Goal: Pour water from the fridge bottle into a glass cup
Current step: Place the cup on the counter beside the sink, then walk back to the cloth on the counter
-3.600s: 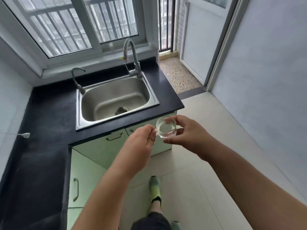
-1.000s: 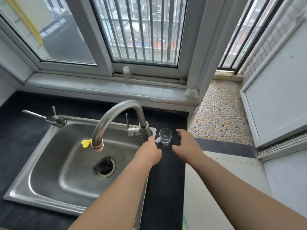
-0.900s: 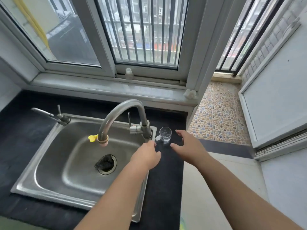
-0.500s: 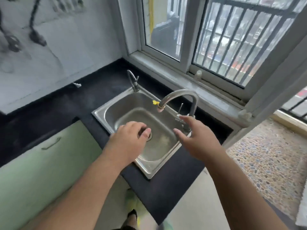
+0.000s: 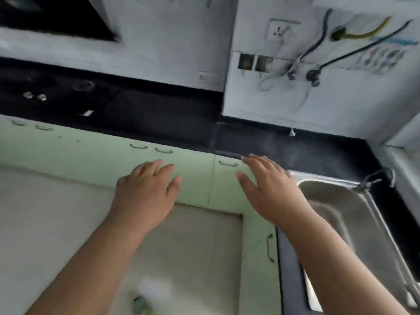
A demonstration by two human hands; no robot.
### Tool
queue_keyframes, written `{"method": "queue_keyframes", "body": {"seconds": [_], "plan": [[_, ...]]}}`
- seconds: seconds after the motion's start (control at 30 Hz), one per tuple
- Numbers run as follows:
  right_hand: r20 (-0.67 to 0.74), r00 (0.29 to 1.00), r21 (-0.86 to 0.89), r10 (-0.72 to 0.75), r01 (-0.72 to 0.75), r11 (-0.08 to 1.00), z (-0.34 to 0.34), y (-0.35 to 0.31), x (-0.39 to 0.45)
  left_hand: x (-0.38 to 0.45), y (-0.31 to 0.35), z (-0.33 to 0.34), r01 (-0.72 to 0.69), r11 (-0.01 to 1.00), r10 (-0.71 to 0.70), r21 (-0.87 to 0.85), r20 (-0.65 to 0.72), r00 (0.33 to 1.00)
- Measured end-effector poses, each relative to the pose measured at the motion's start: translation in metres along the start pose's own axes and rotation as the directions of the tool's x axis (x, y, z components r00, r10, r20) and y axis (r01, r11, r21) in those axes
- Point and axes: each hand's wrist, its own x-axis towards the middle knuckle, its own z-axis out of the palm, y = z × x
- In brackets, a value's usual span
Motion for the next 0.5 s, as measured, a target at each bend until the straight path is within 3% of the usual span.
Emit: {"method": "queue_keyframes", "body": {"seconds": [0.27,0.5], "plan": [[0.167,0.919,-0.051,-0.356,0.369,0.928,0.075,-0.230,0.119,0.003,-0.224,-0.034,0.389,0.920,-0.391,-0.040,-0.062,0.918],[0.203,0.816,0.034,-0.542,0.547,0.836,0.133,-0.402,0.181,-0.003,-0.373,-0.062,0.567,0.822,-0.569,-0.049,-0.093,0.817]]}}
